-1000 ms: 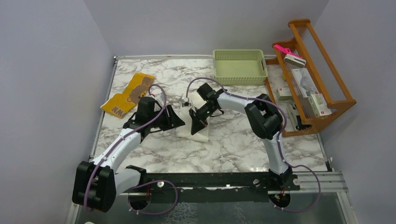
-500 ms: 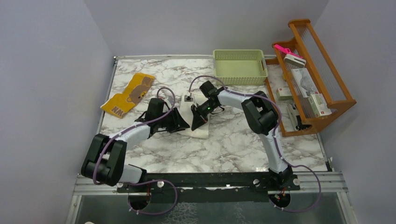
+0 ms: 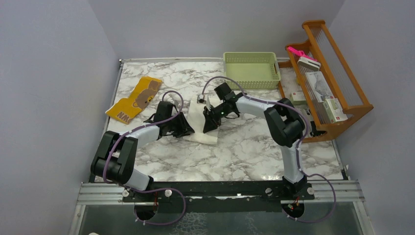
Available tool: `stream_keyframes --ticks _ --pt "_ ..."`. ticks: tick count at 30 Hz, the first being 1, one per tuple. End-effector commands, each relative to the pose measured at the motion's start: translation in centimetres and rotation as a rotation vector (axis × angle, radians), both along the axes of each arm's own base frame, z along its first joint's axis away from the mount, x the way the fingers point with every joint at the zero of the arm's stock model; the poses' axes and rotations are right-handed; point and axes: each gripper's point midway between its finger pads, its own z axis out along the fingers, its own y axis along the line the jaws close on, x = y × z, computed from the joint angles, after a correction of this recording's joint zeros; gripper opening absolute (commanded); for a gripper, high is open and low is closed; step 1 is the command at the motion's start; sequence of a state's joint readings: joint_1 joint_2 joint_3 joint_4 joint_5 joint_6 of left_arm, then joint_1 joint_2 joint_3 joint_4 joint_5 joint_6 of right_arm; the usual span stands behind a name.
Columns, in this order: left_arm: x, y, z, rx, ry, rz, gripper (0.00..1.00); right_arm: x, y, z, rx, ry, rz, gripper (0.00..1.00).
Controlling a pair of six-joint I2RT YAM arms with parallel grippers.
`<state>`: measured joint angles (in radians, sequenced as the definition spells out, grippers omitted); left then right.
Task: Roll the towels
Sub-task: Roll the towel at the center of the board.
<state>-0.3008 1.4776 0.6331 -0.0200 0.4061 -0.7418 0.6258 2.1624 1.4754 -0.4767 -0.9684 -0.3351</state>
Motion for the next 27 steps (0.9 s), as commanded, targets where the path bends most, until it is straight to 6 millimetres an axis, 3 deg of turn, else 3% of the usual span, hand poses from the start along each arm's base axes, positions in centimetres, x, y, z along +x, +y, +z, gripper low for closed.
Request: stream_keyframes --ticks 1,2,3,4,5,6,7,8,9,10,11,12,13,14,15,18,27 --pt "-0.9 2.0 -2.7 0.105 0.047 0.035 0.35 7.6 -1.1 8.4 0.028 -0.497 -0.291 0.23" --pt "-1.0 2.0 -2.8 0.104 0.052 0.033 0.35 8.1 -1.8 10.5 0.073 -0.594 -0.357 0.24" --pt "-1.1 2.0 -3.0 0.105 0.056 0.032 0.35 8.5 -2.7 12.1 0.131 -0.686 -0.439 0.42" --pt "-1.2 2.0 -3.2 0.104 0.06 0.031 0.35 8.8 -3.7 13.4 0.191 -0.741 -0.549 0.9" --pt "-1.3 2.1 -3.3 0.105 0.062 0.032 0.35 8.3 -4.7 12.8 0.226 -0.762 -0.607 0.99" --pt "-1.4 2.1 -3.4 0.106 0.063 0.033 0.35 7.6 -4.9 11.4 0.232 -0.752 -0.6 1.0" --pt "-1.5 2.2 -3.6 0.107 0.067 0.034 0.35 6.6 -4.3 9.5 0.197 -0.694 -0.521 0.94" --pt "-1.6 2.2 -3.7 0.109 0.07 0.035 0.35 6.4 -2.9 9.0 0.148 -0.639 -0.427 0.76" --pt "-1.6 2.2 -3.8 0.112 0.075 0.034 0.35 5.0 -1.5 7.6 0.08 -0.606 -0.341 0.54" --pt "-1.6 2.2 -3.8 0.114 0.078 0.034 0.35 3.1 -0.3 6.6 0.037 -0.653 -0.267 0.43" --pt "-1.6 2.2 -3.8 0.111 0.081 0.036 0.35 0.8 0.7 6.4 0.043 -0.774 -0.203 0.44" --pt "-1.7 2.2 -3.8 0.109 0.083 0.038 0.35 -1.3 1.2 6.7 0.081 -0.939 -0.15 0.53" --pt "-1.7 2.2 -3.8 0.108 0.085 0.04 0.35 -2.7 1.6 7.8 0.16 -1.07 -0.155 0.67" --pt "-1.7 2.1 -3.8 0.106 0.086 0.04 0.35 -3.3 1.6 8.4 0.208 -1.136 -0.173 0.74" --pt "-1.8 2.1 -3.9 0.104 0.091 0.038 0.35 -3.5 1.7 8.3 0.207 -1.146 -0.162 0.74" --pt "-1.8 2.0 -4.0 0.101 0.099 0.035 0.35 -3.0 2.0 5.4 0.089 -1.132 -0.093 0.64" --pt "-2.1 1.7 -4.5 0.078 0.121 0.024 0.35 -1.2 2.3 1.8 -0.035 -1.146 -0.085 0.64"
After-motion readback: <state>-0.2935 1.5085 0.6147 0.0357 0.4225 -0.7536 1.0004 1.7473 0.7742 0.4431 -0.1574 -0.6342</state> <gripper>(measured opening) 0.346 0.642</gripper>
